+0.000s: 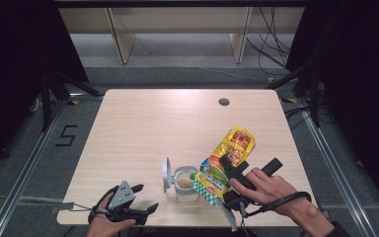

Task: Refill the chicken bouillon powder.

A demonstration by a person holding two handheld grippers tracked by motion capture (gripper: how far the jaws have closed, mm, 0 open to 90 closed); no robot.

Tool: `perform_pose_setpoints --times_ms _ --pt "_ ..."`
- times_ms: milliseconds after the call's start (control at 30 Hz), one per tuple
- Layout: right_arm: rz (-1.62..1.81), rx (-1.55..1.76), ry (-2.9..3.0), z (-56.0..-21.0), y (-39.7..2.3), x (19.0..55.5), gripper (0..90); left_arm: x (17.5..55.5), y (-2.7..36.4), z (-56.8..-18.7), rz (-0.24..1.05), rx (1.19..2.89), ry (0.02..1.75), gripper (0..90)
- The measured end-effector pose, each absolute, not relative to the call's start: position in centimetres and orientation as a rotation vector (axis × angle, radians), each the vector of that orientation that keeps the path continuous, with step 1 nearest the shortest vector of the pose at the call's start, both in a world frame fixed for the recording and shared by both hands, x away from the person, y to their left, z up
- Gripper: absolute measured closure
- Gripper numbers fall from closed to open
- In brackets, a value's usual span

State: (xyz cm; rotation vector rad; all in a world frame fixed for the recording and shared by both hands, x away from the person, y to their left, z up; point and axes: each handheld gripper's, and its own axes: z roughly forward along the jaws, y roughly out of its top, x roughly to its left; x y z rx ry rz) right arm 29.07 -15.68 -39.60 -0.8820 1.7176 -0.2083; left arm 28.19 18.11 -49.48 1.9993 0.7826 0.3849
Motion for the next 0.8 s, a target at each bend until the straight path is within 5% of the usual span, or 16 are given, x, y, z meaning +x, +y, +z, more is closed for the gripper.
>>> perform_pose_setpoints --times_ms 800 --pt "-0.211 -0.887 1.719 -39.69 -15.69 29.11 59.4 28.18 18.14 -49.44 0.387 2.000 0.783 18.9"
